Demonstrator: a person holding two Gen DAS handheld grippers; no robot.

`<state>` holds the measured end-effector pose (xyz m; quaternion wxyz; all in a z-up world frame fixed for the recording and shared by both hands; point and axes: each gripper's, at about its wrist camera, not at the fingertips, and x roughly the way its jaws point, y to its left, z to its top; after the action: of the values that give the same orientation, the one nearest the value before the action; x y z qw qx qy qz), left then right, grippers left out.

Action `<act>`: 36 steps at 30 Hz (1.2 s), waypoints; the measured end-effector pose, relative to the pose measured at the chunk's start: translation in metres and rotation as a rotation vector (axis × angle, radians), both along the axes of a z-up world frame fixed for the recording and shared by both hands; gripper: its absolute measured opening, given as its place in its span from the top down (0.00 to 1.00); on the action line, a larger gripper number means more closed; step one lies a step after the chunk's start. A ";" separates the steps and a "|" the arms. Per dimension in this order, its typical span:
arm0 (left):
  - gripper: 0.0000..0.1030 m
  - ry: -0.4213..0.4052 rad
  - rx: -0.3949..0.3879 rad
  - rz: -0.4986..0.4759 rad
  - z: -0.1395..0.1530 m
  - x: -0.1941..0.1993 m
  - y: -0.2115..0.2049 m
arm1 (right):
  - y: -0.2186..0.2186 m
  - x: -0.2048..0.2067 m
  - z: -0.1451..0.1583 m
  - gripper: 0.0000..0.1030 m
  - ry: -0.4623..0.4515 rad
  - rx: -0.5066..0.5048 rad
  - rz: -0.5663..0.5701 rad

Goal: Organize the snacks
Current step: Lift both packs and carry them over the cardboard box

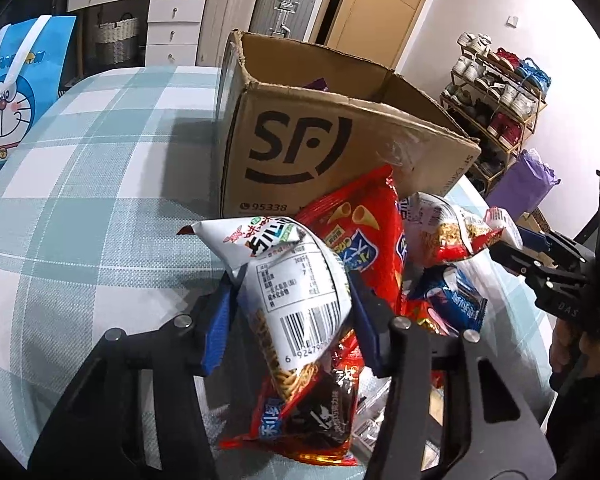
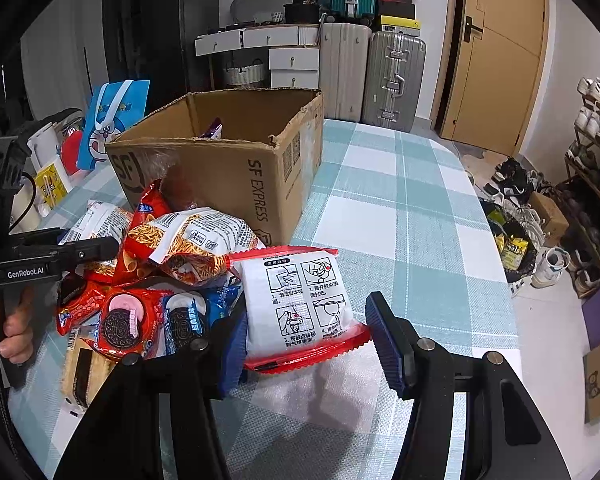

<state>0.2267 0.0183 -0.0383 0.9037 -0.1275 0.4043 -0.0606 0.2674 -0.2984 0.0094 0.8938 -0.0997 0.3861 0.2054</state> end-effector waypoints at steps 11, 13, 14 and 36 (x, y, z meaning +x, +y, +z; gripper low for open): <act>0.53 -0.025 0.002 0.004 0.009 -0.010 0.003 | 0.004 -0.006 0.005 0.45 -0.018 -0.002 0.013; 0.53 -0.033 0.005 0.005 0.012 -0.012 0.003 | 0.004 -0.008 0.006 0.45 -0.021 -0.002 0.013; 0.53 -0.038 0.006 0.005 0.013 -0.012 0.003 | 0.004 -0.009 0.007 0.45 -0.023 -0.001 0.014; 0.53 -0.182 0.022 0.016 0.076 -0.051 0.004 | 0.006 -0.022 0.034 0.45 -0.071 0.071 0.045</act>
<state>0.1754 0.0228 0.0372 0.9385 -0.1147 0.3200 -0.0602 0.2453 -0.2920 0.0433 0.9051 -0.0838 0.3441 0.2354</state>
